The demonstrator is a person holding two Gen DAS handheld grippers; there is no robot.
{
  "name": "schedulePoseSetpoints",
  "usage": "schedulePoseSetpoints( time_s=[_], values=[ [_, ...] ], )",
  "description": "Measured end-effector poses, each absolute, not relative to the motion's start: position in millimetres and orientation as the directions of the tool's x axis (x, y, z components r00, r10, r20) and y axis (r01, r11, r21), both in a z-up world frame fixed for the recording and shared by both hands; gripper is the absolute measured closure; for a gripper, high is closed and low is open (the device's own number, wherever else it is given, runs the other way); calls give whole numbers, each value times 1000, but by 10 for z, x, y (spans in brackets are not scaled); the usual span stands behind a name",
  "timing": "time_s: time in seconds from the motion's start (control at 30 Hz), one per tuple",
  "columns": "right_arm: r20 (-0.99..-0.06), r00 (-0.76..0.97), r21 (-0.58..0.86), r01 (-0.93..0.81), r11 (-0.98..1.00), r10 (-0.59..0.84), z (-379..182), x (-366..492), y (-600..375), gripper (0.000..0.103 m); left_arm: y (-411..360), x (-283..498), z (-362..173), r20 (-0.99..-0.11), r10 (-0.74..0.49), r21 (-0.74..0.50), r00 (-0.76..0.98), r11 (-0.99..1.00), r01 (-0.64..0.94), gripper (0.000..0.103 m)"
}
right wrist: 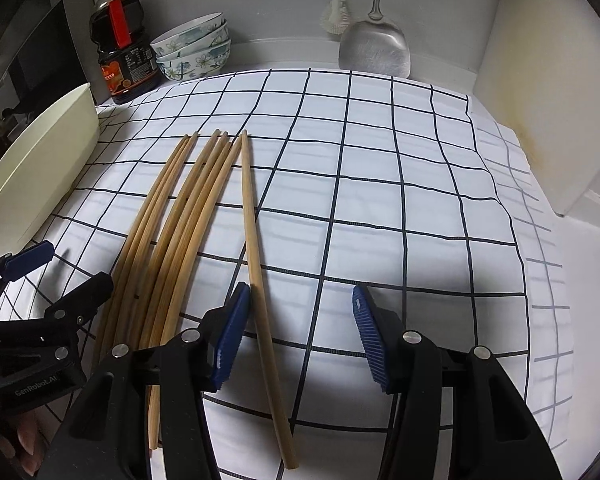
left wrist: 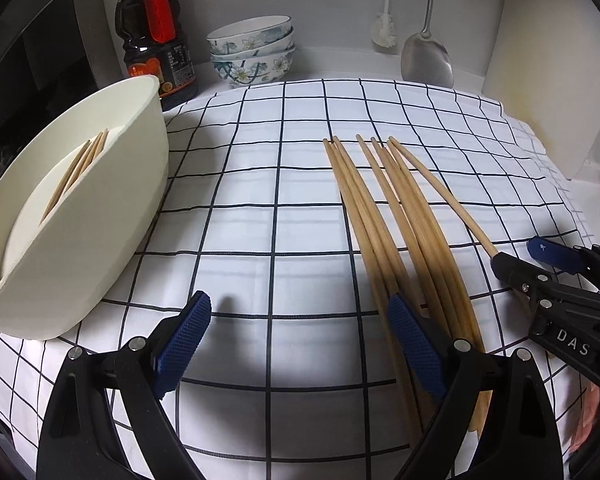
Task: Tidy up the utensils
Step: 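Lower the left tool onto one chopstick while the right tool lowers onto another, then close the left tool on a chopstick while the right tool closes on another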
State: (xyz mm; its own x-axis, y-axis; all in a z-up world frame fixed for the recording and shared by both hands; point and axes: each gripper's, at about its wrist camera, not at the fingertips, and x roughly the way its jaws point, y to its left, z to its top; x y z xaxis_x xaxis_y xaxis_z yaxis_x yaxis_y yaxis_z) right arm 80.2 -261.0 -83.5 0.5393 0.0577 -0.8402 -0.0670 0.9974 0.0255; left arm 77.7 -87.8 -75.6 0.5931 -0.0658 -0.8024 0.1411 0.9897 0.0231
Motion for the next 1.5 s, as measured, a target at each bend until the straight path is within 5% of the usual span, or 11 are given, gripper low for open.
schedulePoseSetpoints(
  time_s=[0.33, 0.43, 0.57, 0.63, 0.8, 1.5],
  values=[
    [-832, 552, 7, -76, 997, 48, -840, 805, -2558, 52, -852, 876, -849, -819, -67, 2, 570, 993, 119, 12],
    [-828, 558, 2, -95, 996, 55, -846, 804, -2520, 53, -865, 879, -844, -813, -78, 0, 578, 991, 133, 19],
    [-821, 566, 2, -122, 993, 71, -841, 792, -2470, 66, -888, 847, -816, -800, -96, -4, 593, 988, 154, 42],
    [-820, 568, -4, -138, 990, 76, -837, 784, -2432, 82, -890, 828, -803, -794, -101, -6, 599, 987, 159, 52],
    [-817, 572, -17, -145, 989, 70, -838, 776, -2393, 96, -925, 802, -779, -788, -123, -14, 603, 983, 182, 95],
    [-754, 643, 124, -61, 990, 134, -447, 656, -2509, 97, -675, 578, -396, -752, -206, -73, 626, 970, 232, 96]
  ],
)
